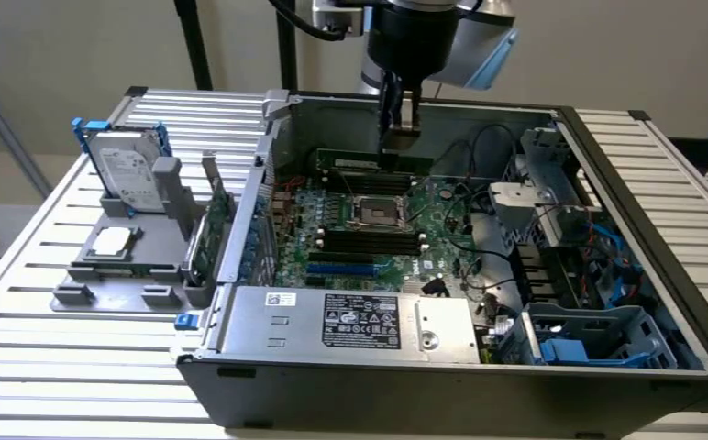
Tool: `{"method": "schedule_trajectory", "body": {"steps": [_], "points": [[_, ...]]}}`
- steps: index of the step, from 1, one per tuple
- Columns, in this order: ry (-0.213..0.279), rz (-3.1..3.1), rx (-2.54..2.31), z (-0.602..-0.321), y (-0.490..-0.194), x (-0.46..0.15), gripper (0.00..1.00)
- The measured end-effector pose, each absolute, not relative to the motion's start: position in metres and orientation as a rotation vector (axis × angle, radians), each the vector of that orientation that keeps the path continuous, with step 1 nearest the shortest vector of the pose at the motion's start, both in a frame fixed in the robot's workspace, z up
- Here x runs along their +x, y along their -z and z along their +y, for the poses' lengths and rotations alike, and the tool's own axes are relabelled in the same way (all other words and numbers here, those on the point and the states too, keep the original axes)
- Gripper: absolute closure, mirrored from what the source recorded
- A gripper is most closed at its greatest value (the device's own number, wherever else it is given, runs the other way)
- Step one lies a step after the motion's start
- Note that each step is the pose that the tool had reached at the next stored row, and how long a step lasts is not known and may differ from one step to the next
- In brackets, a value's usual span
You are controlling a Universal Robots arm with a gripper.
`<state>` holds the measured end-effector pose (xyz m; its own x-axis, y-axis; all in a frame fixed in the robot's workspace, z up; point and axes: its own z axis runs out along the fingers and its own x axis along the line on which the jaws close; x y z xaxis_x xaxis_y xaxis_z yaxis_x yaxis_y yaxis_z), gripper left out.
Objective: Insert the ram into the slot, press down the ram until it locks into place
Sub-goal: 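Insert the ram into the slot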
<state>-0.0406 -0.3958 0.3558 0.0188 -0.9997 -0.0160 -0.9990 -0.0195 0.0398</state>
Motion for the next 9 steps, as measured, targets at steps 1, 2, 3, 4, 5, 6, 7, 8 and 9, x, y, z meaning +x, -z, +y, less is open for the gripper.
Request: {"method": "schedule_trajectory", "body": {"steps": [1,2,3,4,5,6,7,8,9], "points": [[0.061,-2.186,2.231,-0.394,-0.354,-0.041,0.87],[0.061,-2.184,2.233,-0.392,-0.352,-0.041,0.87],[0.061,-2.183,2.235,-0.39,-0.35,-0.041,0.87],[0.061,-2.181,2.237,-0.387,-0.348,-0.041,0.87],[0.061,-2.179,2.238,-0.386,-0.347,-0.04,0.87],[0.061,-2.177,2.24,-0.385,-0.345,-0.039,0.87],[0.061,-2.175,2.242,-0.384,-0.343,-0.039,0.87],[0.061,-2.174,2.243,-0.383,-0.341,-0.038,0.87],[0.061,-2.173,2.244,-0.382,-0.339,-0.036,0.87]]}}
